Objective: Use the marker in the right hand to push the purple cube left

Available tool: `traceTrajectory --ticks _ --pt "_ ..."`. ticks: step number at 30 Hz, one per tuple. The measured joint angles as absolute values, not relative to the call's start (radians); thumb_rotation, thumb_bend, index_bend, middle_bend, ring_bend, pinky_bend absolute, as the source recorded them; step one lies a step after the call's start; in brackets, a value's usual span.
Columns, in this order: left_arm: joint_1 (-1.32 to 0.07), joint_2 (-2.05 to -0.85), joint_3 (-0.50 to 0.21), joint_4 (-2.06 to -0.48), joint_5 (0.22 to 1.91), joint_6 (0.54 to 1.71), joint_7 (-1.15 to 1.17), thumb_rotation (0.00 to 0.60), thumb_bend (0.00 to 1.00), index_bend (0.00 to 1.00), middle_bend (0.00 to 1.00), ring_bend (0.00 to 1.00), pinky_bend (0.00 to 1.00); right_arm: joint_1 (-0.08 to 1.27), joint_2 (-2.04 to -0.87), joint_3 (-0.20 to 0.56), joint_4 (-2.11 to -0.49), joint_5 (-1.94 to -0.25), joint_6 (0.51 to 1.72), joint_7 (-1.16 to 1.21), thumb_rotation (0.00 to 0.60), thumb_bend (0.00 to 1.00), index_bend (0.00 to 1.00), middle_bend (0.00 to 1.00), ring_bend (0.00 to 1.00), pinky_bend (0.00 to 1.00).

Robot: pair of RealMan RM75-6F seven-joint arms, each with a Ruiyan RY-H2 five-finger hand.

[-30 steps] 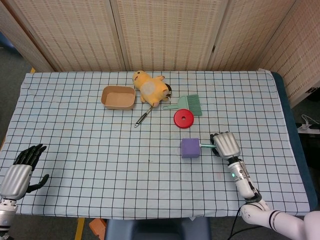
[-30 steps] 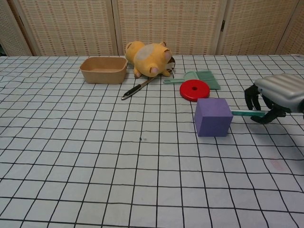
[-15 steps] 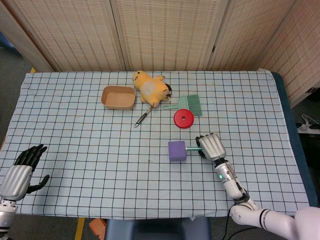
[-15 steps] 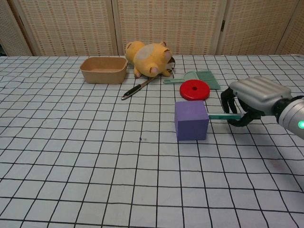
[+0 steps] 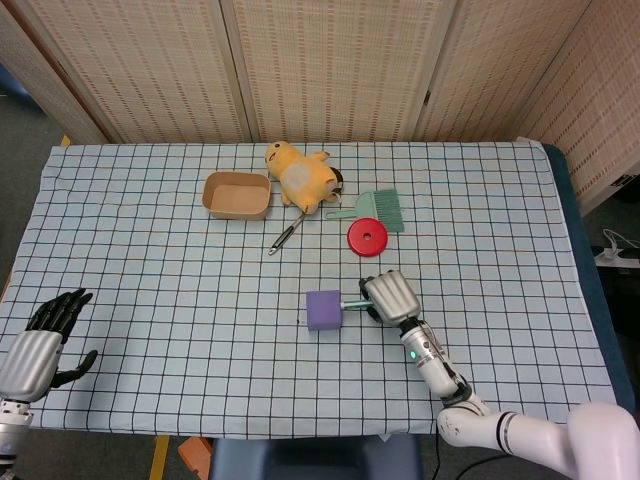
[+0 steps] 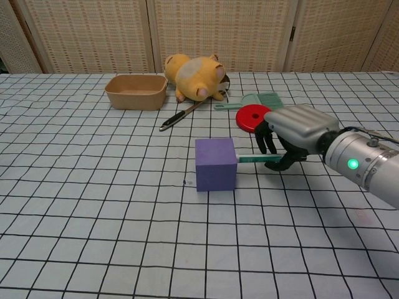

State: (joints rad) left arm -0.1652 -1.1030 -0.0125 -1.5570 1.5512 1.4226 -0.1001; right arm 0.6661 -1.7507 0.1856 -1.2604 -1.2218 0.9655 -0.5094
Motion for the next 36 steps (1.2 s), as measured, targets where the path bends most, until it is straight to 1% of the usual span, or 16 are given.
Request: traceTrajectory --ticks 9,14,23,29,36 --pt "-0.163 -1.098 -0.012 -1.557 1.557 1.431 -0.112 0.6 0.36 0.0 0.0 0.0 0.1 0.702 -1.767 0.186 -1.309 -1.187 0.93 -0.53 0.6 0.44 0.98 0.72 0.61 0.58" --pt "-0.162 -1.096 -0.01 -1.556 1.561 1.432 -0.117 0.6 0.36 0.0 0.0 0.0 0.1 0.723 -1.794 0.195 -1.319 -1.166 0.925 -0.542 0.6 0.44 0.98 0.72 0.61 0.58" --pt "-0.162 -1.094 -0.01 -1.555 1.562 1.434 -0.126 0.6 0.36 0.0 0.0 0.0 0.1 0.773 -1.867 0.21 -1.3 -1.128 0.917 -0.59 0.6 0.44 0.98 0.72 0.61 0.58" --pt "-0.164 -1.091 -0.012 -1.553 1.556 1.428 -0.143 0.6 0.36 0.0 0.0 0.0 0.1 0.788 -1.894 0.221 -1.291 -1.113 0.92 -0.602 0.6 0.44 0.98 0.73 0.61 0.58" --pt "-0.167 -1.087 -0.014 -1.547 1.547 1.419 -0.158 0.6 0.36 0.0 0.0 0.0 0.1 0.836 -1.947 0.256 -1.272 -1.046 0.904 -0.631 0.6 0.44 0.98 0.73 0.61 0.58"
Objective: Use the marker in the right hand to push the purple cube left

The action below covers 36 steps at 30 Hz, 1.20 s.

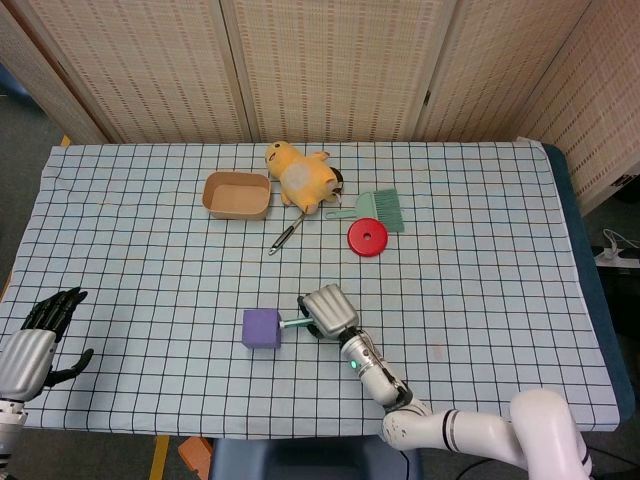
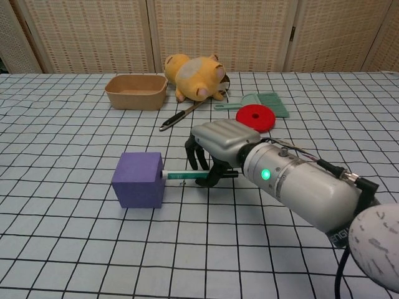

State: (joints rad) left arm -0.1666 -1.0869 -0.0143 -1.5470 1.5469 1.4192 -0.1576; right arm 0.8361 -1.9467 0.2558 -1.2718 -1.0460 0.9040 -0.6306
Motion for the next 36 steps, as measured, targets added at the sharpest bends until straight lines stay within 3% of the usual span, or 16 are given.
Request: traceTrajectory --ticks 36 --pt "-0.155 -1.067 -0.013 -1.539 1.562 1.447 -0.218 0.6 0.36 0.0 0.0 0.0 0.1 1.106 -2.2 0.366 -1.122 -0.883 0.876 -0.783 0.6 0.44 0.98 0.73 0.61 0.58"
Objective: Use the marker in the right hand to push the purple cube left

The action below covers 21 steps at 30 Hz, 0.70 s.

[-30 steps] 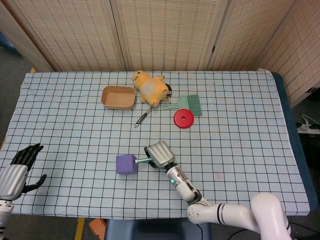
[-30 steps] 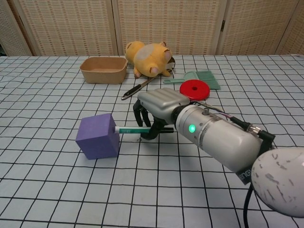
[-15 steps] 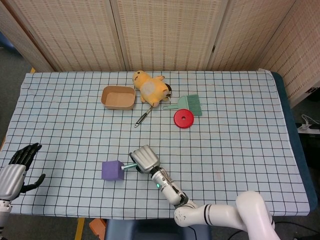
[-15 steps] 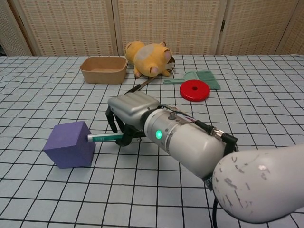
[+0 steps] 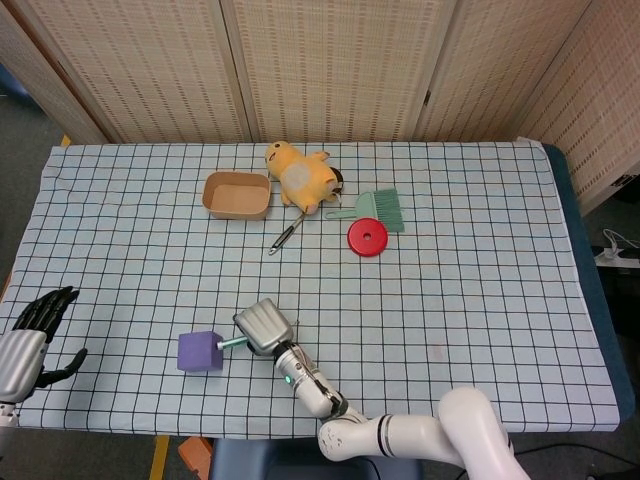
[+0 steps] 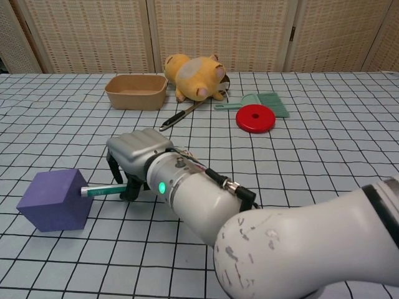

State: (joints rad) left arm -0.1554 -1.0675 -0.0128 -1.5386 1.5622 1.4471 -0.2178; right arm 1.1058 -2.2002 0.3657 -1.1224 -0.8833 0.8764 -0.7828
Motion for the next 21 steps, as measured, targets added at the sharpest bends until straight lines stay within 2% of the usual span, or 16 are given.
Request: traceTrajectory --ticks 7,12,21 --pt "-0.156 -1.067 -0.013 -1.536 1.564 1.447 -0.22 0.6 0.36 0.0 0.0 0.0 0.1 1.142 -2.233 0.39 -1.087 -0.864 0.871 -0.783 0.6 0.44 0.98 0.73 0.61 0.58" --pt "-0.154 -1.067 -0.014 -1.536 1.563 1.45 -0.215 0.6 0.36 0.0 0.0 0.0 0.1 1.136 -2.218 0.379 -1.105 -0.862 0.883 -0.795 0.6 0.44 0.98 0.73 0.61 0.58" --pt "-0.151 -1.072 -0.015 -1.543 1.557 1.452 -0.189 0.6 0.36 0.0 0.0 0.0 0.1 1.048 -2.065 0.313 -1.289 -0.878 0.971 -0.828 0.6 0.44 0.98 0.73 0.61 0.58"
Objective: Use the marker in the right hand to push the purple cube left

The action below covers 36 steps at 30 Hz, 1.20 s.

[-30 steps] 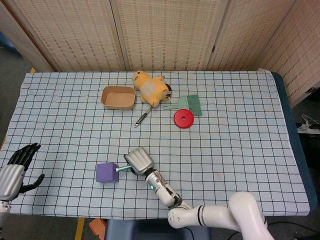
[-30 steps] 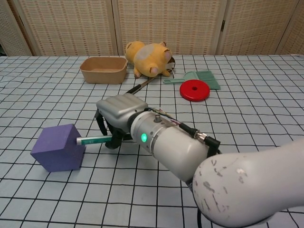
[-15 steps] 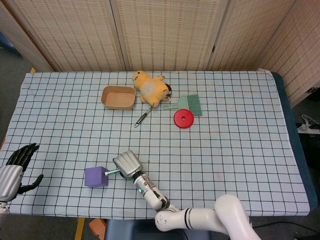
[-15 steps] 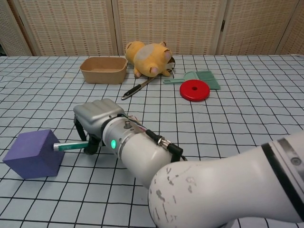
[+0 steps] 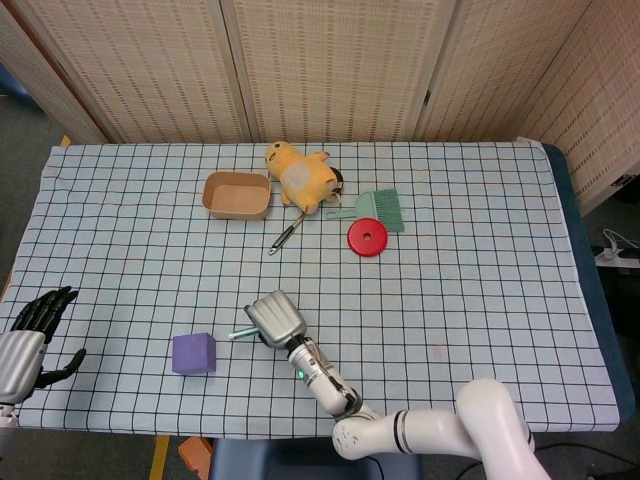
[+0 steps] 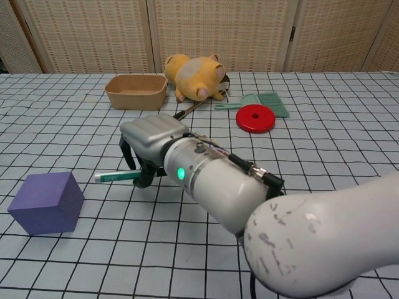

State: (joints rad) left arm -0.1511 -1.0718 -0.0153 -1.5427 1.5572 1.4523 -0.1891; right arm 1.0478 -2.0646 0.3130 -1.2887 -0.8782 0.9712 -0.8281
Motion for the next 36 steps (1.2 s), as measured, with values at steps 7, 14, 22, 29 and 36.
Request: traceTrajectory --ticks 7,14,22,29,36 --pt "-0.152 -1.08 -0.015 -1.55 1.559 1.452 -0.156 0.6 0.36 0.0 0.0 0.0 0.1 0.901 -1.826 0.212 -1.481 -0.905 1.088 -0.834 0.6 0.44 0.98 0.73 0.61 0.57" --pt "-0.156 -1.089 -0.02 -1.557 1.548 1.441 -0.128 0.6 0.36 0.0 0.0 0.0 0.1 0.747 -1.651 0.082 -1.537 -0.977 1.149 -0.71 0.6 0.44 0.59 0.66 0.55 0.57" --pt "-0.163 -1.093 -0.02 -1.561 1.537 1.421 -0.111 0.6 0.36 0.0 0.0 0.0 0.14 0.645 -1.625 -0.031 -1.396 -1.194 1.147 -0.423 0.6 0.27 0.0 0.06 0.08 0.29" --pt "-0.165 -1.096 -0.017 -1.564 1.541 1.418 -0.099 0.6 0.36 0.0 0.0 0.0 0.14 0.61 -1.567 -0.063 -1.417 -1.239 1.098 -0.384 0.6 0.17 0.0 0.0 0.0 0.19" --pt "-0.155 -1.093 -0.019 -1.563 1.541 1.438 -0.101 0.6 0.36 0.0 0.0 0.0 0.13 0.529 -1.478 -0.078 -1.493 -1.34 1.266 -0.348 0.6 0.17 0.0 0.0 0.0 0.09"
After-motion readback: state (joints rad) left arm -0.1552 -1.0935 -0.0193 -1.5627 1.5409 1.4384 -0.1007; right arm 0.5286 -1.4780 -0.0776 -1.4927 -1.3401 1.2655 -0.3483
